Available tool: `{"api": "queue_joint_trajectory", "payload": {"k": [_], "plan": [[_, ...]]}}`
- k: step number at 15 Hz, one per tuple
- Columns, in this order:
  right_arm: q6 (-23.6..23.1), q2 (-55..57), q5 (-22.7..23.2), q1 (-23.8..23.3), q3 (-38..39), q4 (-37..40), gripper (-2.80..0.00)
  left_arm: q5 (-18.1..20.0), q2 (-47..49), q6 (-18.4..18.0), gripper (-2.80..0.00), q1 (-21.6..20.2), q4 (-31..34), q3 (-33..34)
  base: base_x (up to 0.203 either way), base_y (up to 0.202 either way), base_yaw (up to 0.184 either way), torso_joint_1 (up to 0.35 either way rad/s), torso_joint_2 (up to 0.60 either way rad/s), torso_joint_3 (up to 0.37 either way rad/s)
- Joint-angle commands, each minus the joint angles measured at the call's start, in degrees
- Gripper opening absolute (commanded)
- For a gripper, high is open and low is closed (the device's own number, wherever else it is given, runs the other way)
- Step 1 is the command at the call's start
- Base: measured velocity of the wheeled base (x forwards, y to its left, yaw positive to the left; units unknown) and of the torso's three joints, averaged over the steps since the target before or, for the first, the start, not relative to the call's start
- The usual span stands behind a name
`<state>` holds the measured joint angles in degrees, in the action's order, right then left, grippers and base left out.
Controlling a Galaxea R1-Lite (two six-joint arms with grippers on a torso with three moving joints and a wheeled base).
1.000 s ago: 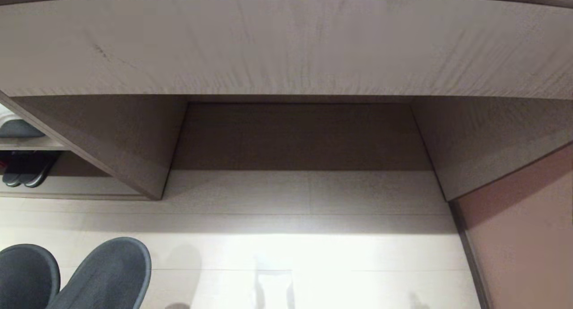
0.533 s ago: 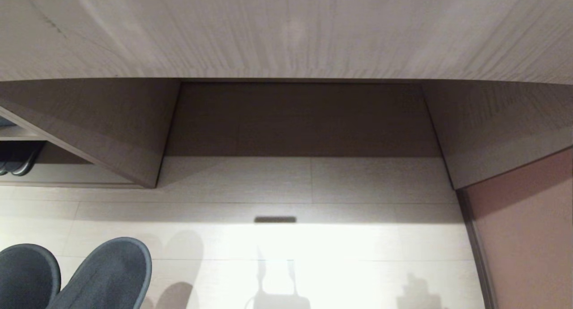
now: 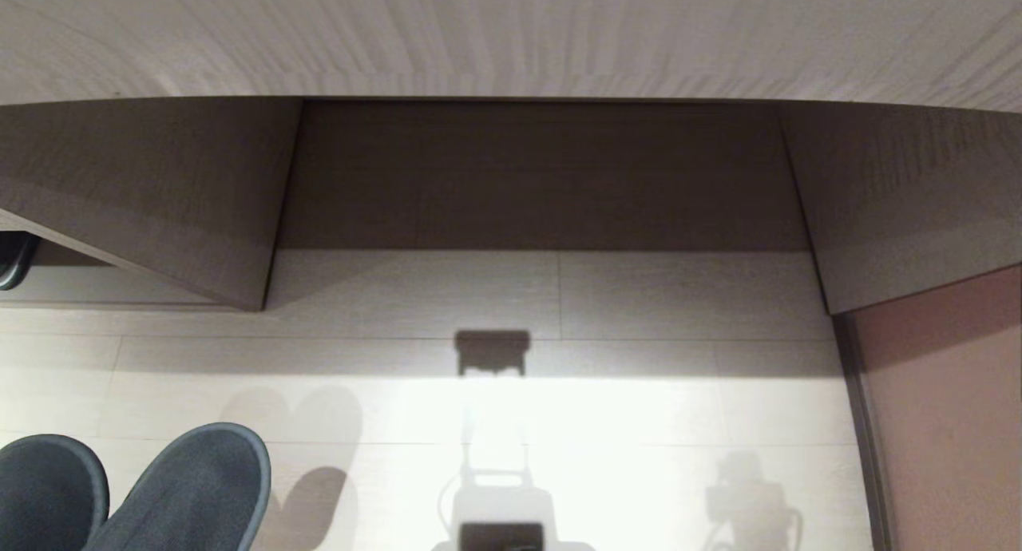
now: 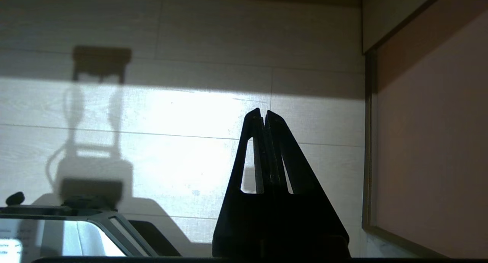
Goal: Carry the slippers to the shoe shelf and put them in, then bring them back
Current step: Place the slippers on the floor
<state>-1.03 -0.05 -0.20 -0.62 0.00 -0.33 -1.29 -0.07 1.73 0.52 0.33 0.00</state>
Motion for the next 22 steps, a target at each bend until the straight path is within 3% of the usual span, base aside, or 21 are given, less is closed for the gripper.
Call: {"api": "queue_joint_trajectory", "payload": {"k": [1, 22], "plan": [[-0.02, -2.24, 0.03, 0.01, 2.29, -0.02, -2.80, -0.03, 0.06, 0.03, -2.80, 0.00, 0.02, 0.00, 0.000, 0.000, 0.000, 0.002, 0.00, -0.200], [-0.02, -2.24, 0.03, 0.01, 2.29, -0.02, -2.80, -0.03, -0.01, 0.03, -2.80, 0.00, 0.02, 0.00, 0.000, 0.000, 0.000, 0.002, 0.00, -0.196]]}}
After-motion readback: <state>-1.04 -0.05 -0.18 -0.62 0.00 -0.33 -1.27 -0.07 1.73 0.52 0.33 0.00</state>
